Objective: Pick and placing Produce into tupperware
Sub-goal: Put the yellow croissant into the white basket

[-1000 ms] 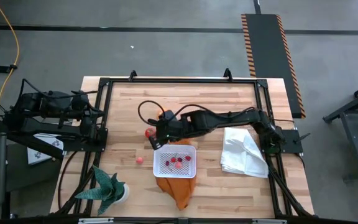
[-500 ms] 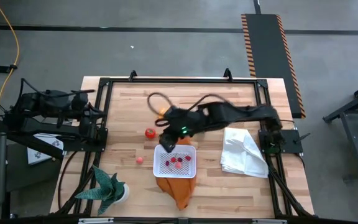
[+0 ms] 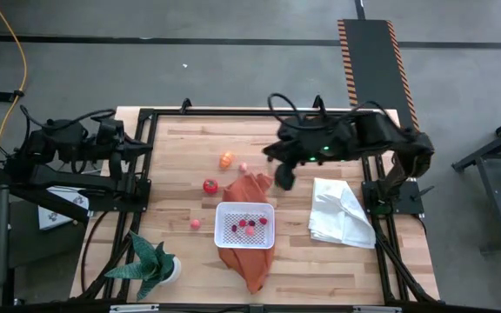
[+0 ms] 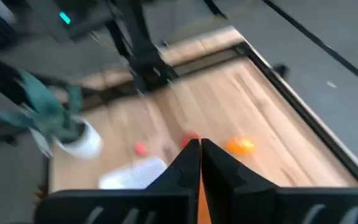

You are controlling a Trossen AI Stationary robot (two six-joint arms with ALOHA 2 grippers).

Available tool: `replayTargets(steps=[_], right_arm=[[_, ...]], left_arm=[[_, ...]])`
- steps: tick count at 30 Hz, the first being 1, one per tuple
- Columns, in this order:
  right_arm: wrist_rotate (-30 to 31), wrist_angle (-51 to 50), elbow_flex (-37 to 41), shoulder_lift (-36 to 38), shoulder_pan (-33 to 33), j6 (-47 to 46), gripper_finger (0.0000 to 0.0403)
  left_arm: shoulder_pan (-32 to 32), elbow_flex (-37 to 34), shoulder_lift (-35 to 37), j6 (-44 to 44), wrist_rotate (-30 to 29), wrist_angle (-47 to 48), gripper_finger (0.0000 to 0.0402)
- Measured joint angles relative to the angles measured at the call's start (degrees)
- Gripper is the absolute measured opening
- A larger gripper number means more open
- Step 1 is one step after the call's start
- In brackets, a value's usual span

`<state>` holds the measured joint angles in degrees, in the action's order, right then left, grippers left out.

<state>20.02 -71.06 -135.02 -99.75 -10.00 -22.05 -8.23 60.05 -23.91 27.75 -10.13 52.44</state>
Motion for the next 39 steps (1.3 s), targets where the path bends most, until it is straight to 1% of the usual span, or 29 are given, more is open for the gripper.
replayTargets(steps=[5, 8, 12, 15, 19, 22, 26, 29, 31, 34, 36, 39], right_arm=[[4.71, -14.09, 0.00, 2.27, -0.35, -0.17, 0.0001], [6.83, -19.01, 0.38, 3.45, -0.35, 0.02, 0.0000], [6.92, -18.04, 5.07, 7.06, 0.08, 2.70, 0.0000], [7.60, -16.32, 12.28, 11.52, 0.93, 2.69, 0.0000], [7.95, -8.55, 27.25, 20.34, 1.98, 1.09, 0.0000], [6.14, 1.37, 40.98, 28.53, 2.76, -1.18, 0.0000], [0.94, 14.97, 57.95, 37.90, 4.50, -6.46, 0.0000], [-2.36, 23.23, 67.76, 42.15, 5.87, -11.74, 0.0000], [-4.53, 27.86, 72.94, 43.50, 6.80, -14.41, 0.0000], [-7.58, 32.80, 78.60, 43.75, 8.09, -16.65, 0.0000], [-9.09, 36.04, 81.40, 43.30, 8.87, -16.76, 0.0000], [-11.24, 41.84, 84.46, 42.82, 9.94, -16.74, 0.0000]], left_arm=[[0.00, -0.02, -1.08, 0.17, 0.04, -3.96, 0.0001], [0.00, 0.00, -1.89, 1.02, 0.08, -6.36, 0.0001], [0.00, 0.00, -3.54, 1.07, 0.05, -7.78, 0.0001], [0.00, -0.02, -5.24, 1.11, 0.04, -8.28, 0.0001], [0.00, -0.02, -8.21, 0.94, 0.07, -9.62, 0.0001], [0.00, -0.02, -10.40, -0.18, 0.05, -9.58, 0.0001], [-0.02, -0.02, -13.23, -0.35, 0.02, -9.58, 0.0001], [-0.04, -0.02, -15.09, -0.35, 0.03, -9.58, 0.0001], [-0.04, 0.17, -16.56, -0.35, 0.04, -9.40, 0.0001], [-0.06, 2.67, -19.77, -2.00, 0.02, -8.55, 0.0000], [-0.60, 5.71, -22.21, -4.19, -0.03, -7.19, 0.0000], [-4.67, 11.61, -26.12, -5.80, -0.42, -1.98, 0.0000]])
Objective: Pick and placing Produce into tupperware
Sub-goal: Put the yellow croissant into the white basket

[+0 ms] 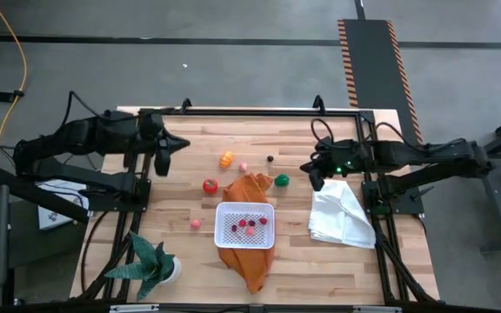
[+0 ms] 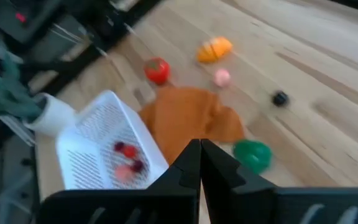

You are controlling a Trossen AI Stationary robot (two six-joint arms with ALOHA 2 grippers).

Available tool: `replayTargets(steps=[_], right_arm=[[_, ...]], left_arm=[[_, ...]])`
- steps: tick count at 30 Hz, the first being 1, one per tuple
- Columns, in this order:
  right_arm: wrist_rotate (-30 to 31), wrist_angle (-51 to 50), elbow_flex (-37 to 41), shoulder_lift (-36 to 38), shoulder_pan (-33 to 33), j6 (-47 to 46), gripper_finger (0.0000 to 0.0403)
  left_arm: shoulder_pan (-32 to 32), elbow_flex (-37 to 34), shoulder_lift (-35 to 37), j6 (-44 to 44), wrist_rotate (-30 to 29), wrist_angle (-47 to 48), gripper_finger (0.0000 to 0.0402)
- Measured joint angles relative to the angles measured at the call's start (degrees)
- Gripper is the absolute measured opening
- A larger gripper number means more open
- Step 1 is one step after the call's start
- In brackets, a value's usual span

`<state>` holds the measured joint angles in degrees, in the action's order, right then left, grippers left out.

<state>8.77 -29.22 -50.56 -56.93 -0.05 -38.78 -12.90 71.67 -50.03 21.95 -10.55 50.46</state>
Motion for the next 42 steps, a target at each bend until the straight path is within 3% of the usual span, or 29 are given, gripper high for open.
replayTargets(steps=[4, 8, 13, 17, 23, 28, 35, 42], right_arm=[[-1.00, 5.51, 1.35, -0.11, 1.02, 0.17, 0.0000], [-1.05, 7.25, 1.35, -0.09, 2.19, 0.19, 0.0000], [-1.13, 7.30, 1.35, -0.09, 4.08, 0.71, 0.0000], [-1.11, 7.56, 1.35, -0.09, 5.96, 1.56, 0.0000], [-1.09, 8.54, 1.35, -0.09, 7.74, 0.60, 0.0000], [-1.09, 8.57, 1.35, -0.11, 8.64, 0.06, 0.0000], [-1.22, 8.50, 1.35, -0.11, 10.94, 2.66, 0.0000], [-5.63, 5.55, 1.33, -0.11, 15.03, 5.62, 0.0000]], left_arm=[[-8.68, 7.50, -5.20, -1.02, 0.29, 10.53, 0.0000], [-17.25, 12.26, -9.76, -1.84, 6.44, 15.97, 0.0000], [-24.67, 13.78, -14.43, -6.58, 11.85, 17.22, 0.0004], [-28.82, 13.78, -18.81, -9.71, 12.62, 18.60, 0.0041], [-31.57, 13.78, -25.36, -9.67, 12.26, 20.16, 0.0147], [-31.76, 13.78, -30.65, -8.16, 11.10, 18.97, 0.0211], [-31.72, 13.76, -38.04, -5.56, 13.33, 18.19, 0.0257], [-31.18, 13.76, -43.00, -0.01, 13.97, 16.37, 0.0270]])
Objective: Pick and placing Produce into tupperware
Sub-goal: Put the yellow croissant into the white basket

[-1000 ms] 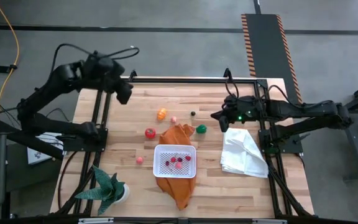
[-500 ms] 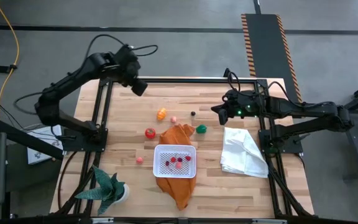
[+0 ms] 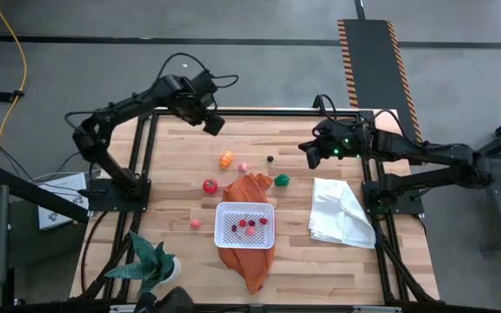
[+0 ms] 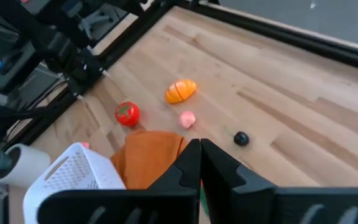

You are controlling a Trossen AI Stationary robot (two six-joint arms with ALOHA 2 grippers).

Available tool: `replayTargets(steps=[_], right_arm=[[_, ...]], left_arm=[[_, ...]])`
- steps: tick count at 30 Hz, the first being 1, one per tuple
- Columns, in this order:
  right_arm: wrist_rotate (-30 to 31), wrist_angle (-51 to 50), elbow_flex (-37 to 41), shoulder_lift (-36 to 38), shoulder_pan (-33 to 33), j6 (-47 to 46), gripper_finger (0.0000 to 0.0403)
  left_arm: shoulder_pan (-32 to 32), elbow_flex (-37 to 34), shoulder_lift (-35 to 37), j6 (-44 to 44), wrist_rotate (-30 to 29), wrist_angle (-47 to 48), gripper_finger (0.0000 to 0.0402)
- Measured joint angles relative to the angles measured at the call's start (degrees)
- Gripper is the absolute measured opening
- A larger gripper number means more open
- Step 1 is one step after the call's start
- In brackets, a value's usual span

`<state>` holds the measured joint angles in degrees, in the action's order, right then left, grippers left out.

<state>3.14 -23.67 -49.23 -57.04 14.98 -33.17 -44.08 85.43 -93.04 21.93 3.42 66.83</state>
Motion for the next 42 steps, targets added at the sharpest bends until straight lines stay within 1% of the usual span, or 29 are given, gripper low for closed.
replayTargets(steps=[7, 11, 17, 22, 30, 33, 42], right_arm=[[-6.89, -0.52, 0.00, 0.00, 3.02, 3.70, 0.0005], [-10.43, -0.58, 0.00, 0.00, 4.62, 6.05, 0.0021], [-13.23, -0.69, 0.00, 0.00, 6.48, 8.70, 0.0048], [-13.66, -1.67, -0.09, 0.00, 7.26, 9.84, 0.0060], [-14.36, -6.50, -0.09, 0.00, 7.28, 11.82, 0.0062], [-15.70, -7.38, -0.09, 0.07, 7.28, 12.72, 0.0062], [-16.50, -7.40, -0.09, 0.13, 7.28, 12.90, 0.0063]], left_arm=[[2.77, 0.00, -3.79, 4.31, -0.39, -2.67, 0.0272], [5.00, 0.00, -6.23, 7.54, -1.60, -2.75, 0.0279], [7.61, 0.00, -9.14, 11.59, -2.98, -2.71, 0.0278], [9.20, 0.00, -10.84, 14.40, -3.51, -3.50, 0.0276], [12.04, 0.00, -13.10, 17.68, -4.54, -7.55, 0.0276], [12.58, 0.00, -14.43, 18.36, -4.55, -7.22, 0.0276], [12.65, -0.02, -17.83, 19.69, -5.18, -6.88, 0.0275]])
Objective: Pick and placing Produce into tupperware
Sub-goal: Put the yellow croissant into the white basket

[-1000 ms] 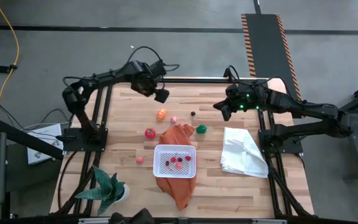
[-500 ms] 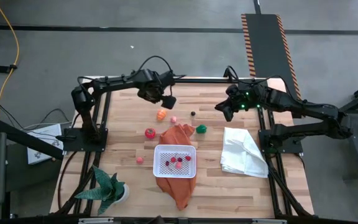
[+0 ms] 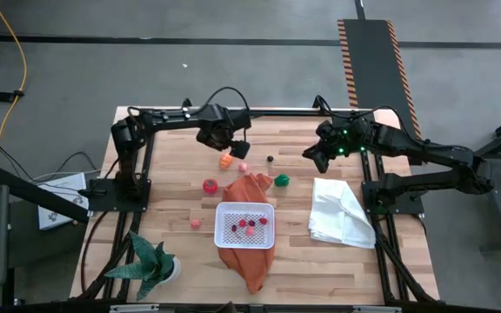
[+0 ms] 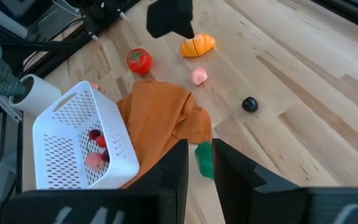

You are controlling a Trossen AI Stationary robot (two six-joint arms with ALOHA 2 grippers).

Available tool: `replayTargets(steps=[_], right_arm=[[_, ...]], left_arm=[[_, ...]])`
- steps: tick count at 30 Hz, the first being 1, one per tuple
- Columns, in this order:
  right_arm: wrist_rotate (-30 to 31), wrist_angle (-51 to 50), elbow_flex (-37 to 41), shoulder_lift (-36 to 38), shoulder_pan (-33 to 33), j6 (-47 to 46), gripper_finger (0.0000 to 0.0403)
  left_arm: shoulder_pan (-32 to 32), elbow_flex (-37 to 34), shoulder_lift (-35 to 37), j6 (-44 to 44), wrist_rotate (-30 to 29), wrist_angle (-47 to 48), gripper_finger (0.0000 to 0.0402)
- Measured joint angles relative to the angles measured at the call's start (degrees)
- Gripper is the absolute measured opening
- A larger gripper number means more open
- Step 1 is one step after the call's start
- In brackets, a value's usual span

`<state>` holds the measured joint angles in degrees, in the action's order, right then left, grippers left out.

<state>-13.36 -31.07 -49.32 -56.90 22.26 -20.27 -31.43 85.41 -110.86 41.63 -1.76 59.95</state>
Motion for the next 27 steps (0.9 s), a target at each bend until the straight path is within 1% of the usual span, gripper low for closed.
replayTargets(steps=[11, 23, 27], right_arm=[[-0.18, 0.02, 0.00, 0.00, 0.00, 0.00, 0.0063], [-0.16, 0.02, 0.00, 0.00, 0.00, 0.44, 0.0063], [-0.17, 0.02, 0.01, 0.00, 0.00, 0.46, 0.0063]], left_arm=[[-0.05, -0.07, -3.21, 0.17, 1.14, 0.07, 0.0275], [-0.06, -0.04, -3.51, -0.78, 1.31, -0.14, 0.0275], [-0.06, -0.07, -4.86, -1.04, 1.82, -0.09, 0.0275]])
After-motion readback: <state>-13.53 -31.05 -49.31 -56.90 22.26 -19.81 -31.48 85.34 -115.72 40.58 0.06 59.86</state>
